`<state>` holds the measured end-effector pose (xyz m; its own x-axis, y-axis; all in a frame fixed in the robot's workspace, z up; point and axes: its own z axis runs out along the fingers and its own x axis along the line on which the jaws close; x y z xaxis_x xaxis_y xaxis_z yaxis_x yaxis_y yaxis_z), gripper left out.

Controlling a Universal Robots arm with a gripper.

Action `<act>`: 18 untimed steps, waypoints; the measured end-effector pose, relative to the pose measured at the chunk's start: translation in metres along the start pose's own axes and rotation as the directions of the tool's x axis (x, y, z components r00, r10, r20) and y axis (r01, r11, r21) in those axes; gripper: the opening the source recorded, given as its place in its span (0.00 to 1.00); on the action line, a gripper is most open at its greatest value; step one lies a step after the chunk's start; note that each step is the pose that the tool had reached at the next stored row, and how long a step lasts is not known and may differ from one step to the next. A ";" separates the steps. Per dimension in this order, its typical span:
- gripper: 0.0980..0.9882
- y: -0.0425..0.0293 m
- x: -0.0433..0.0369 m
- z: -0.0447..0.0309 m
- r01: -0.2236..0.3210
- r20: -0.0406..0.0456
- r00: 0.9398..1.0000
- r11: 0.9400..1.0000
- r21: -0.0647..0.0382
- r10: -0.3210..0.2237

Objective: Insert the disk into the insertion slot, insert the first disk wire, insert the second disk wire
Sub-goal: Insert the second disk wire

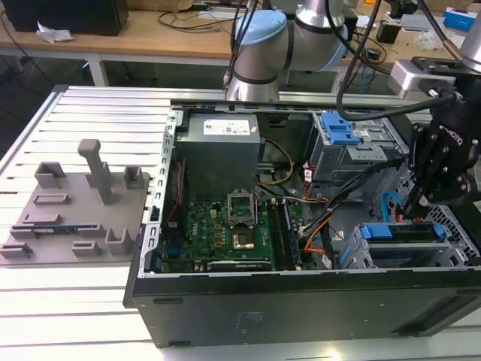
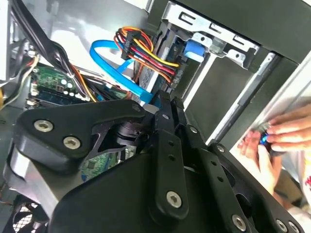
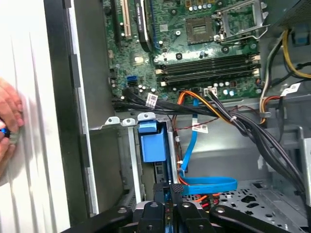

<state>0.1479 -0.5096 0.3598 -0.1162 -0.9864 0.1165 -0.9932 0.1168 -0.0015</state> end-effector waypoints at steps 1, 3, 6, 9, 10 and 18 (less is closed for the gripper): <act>0.07 -0.0001 0.0015 0.0003 0.000 0.012 1.000 1.000 0.000 0.000; 0.07 -0.0008 0.0071 0.0011 0.000 0.051 0.999 1.000 -0.001 0.000; 0.07 -0.0018 0.0151 0.0026 0.000 0.089 0.996 1.000 -0.004 0.000; 0.07 -0.0024 0.0205 0.0044 0.002 0.121 0.993 1.000 -0.007 -0.001; 0.07 -0.0026 0.0222 0.0048 0.003 0.121 0.993 1.000 -0.007 -0.002; 0.07 -0.0043 0.0241 0.0079 0.014 0.121 0.993 1.000 -0.006 -0.014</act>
<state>0.1493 -0.5348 0.3547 -0.1032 -0.9946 -0.0046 -0.9946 0.1032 0.0063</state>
